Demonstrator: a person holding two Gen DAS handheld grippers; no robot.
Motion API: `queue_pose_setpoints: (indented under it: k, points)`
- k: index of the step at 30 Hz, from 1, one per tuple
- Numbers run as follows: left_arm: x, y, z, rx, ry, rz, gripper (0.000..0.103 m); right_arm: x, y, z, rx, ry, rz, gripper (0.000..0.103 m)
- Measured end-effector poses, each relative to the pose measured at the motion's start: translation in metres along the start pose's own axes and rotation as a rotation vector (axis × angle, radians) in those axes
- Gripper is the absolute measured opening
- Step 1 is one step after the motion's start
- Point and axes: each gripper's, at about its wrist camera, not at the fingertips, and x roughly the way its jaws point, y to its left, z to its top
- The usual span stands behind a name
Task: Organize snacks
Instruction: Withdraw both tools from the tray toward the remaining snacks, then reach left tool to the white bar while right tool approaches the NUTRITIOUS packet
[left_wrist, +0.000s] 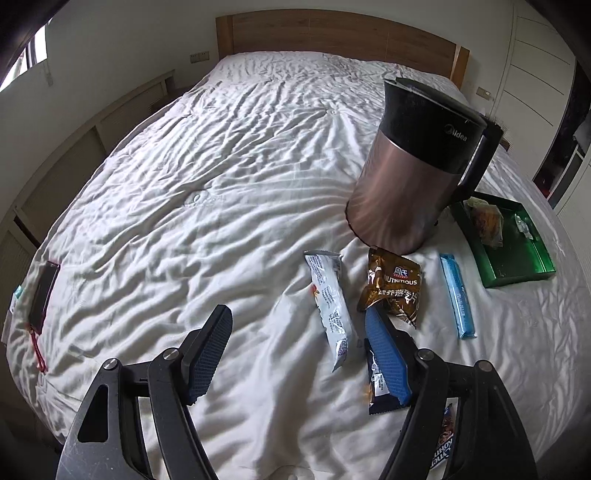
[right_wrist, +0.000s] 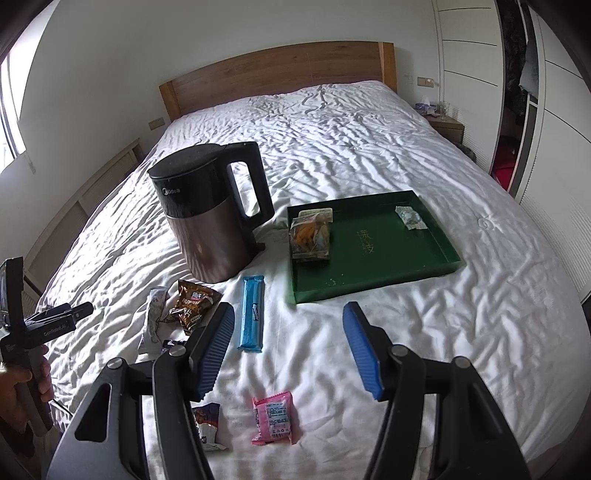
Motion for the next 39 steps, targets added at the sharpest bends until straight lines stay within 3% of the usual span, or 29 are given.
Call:
queue_pose_setpoints:
  k: [7, 17, 33, 39]
  points:
    - [0.045, -0.008, -0.003, 0.001, 0.075, 0.03, 0.069, 0.031, 0.007, -0.01, -0.017, 0.057, 0.009, 0.056]
    - [0.098, -0.017, -0.009, -0.025, 0.176, 0.016, 0.069, 0.073, 0.013, -0.022, -0.034, 0.133, 0.055, 0.056]
    - [0.128, -0.021, -0.01, -0.018, 0.233, 0.005, 0.069, 0.106, 0.022, -0.033, -0.043, 0.192, 0.101, 0.056]
    - [0.138, -0.019, -0.005, -0.002, 0.258, 0.02, 0.068, 0.12, 0.042, -0.031, -0.057, 0.213, 0.137, 0.056]
